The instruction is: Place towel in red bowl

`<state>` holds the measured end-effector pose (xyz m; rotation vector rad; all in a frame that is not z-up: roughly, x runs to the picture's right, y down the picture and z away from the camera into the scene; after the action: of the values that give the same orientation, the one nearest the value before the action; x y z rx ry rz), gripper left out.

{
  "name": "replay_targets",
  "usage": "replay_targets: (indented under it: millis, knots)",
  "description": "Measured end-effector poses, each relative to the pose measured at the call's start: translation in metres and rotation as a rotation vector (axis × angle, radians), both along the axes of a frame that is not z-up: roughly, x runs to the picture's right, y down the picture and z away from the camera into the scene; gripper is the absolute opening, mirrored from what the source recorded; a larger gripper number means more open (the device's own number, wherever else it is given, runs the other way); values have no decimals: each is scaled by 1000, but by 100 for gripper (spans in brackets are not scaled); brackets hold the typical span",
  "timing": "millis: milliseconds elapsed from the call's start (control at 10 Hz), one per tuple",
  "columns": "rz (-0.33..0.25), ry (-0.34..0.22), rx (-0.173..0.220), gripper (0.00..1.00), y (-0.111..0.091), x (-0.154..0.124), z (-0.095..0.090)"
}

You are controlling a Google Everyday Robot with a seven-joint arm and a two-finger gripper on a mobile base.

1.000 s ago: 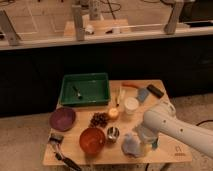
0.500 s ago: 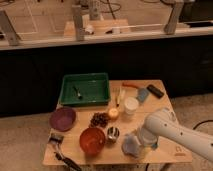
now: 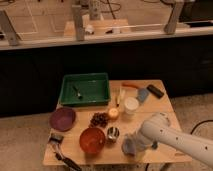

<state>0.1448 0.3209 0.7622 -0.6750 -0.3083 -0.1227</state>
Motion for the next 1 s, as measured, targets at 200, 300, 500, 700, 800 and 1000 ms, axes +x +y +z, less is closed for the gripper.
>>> replay_targets:
  millis: [200, 300, 500, 700, 800, 1000]
  knots:
    - [-38, -30, 28, 38, 5, -10, -2]
    - [-54, -41, 37, 26, 7, -14, -3]
    - [-62, -50, 49, 8, 9, -16, -4]
    - [-41, -50, 65, 0, 0, -11, -12]
    - [-18, -51, 78, 0, -12, -5, -20]
    - [33, -62, 97, 0, -45, 8, -45]
